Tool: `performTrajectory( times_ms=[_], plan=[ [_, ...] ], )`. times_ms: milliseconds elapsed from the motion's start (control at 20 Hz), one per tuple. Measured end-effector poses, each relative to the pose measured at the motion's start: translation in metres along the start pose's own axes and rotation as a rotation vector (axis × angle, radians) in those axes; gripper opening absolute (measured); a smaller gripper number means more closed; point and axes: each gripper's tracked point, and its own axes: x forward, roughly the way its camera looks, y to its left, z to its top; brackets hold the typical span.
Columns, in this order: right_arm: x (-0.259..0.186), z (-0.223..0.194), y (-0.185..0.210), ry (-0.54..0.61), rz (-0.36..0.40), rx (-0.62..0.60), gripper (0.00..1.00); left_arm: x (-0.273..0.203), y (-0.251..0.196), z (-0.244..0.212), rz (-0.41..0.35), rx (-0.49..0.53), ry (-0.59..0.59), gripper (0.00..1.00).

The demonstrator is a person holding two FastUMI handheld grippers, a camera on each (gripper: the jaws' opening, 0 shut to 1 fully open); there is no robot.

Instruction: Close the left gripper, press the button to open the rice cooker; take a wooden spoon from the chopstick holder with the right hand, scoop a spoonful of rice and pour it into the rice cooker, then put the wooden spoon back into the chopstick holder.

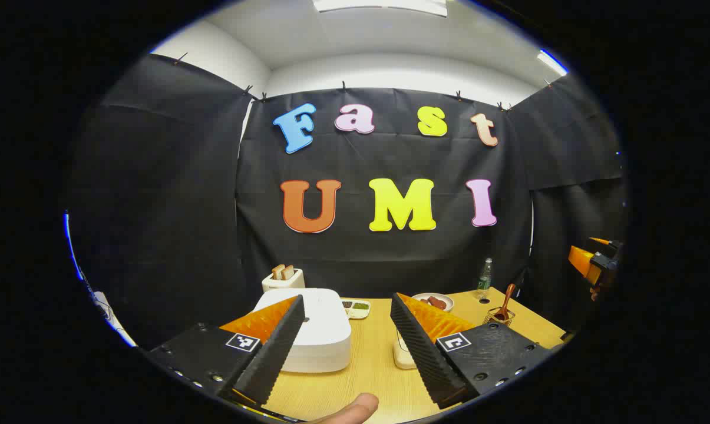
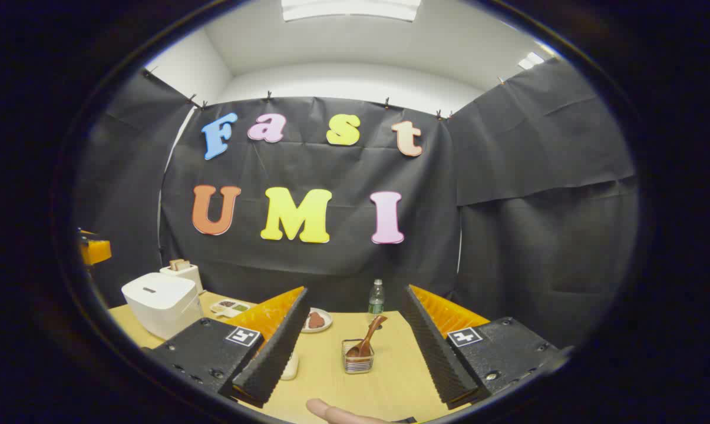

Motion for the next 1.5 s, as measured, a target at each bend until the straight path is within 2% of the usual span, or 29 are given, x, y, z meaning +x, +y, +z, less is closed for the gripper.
performTrajectory(
  times_ms=[100,500,700,1150,1400,1450,1500],
  plan=[
    [0.000,-0.003,-0.001,0.003,0.008,0.008,0.98,0.001,-0.002,-0.003,-0.005,0.011,0.006,0.94],
    [0.003,-0.009,-0.005,0.016,0.028,-0.001,1.00,0.009,-0.013,-0.015,-0.022,0.015,0.027,0.93],
    [0.007,-0.010,-0.003,0.017,0.037,0.001,1.00,0.015,-0.003,-0.011,0.018,0.025,0.006,0.94],
    [0.019,-0.006,0.016,0.021,0.072,-0.021,1.00,0.034,0.015,-0.013,0.029,0.004,0.025,0.94],
    [0.011,0.004,0.025,-0.022,0.100,-0.027,1.00,0.045,0.031,-0.014,0.057,0.001,0.041,0.92],
    [0.009,0.003,0.026,-0.026,0.103,-0.020,0.98,0.047,0.031,-0.021,0.045,0.002,0.062,0.72],
    [0.008,0.002,0.027,-0.029,0.105,-0.011,1.00,0.053,0.032,-0.027,0.033,0.005,0.080,0.71]
  ],
)
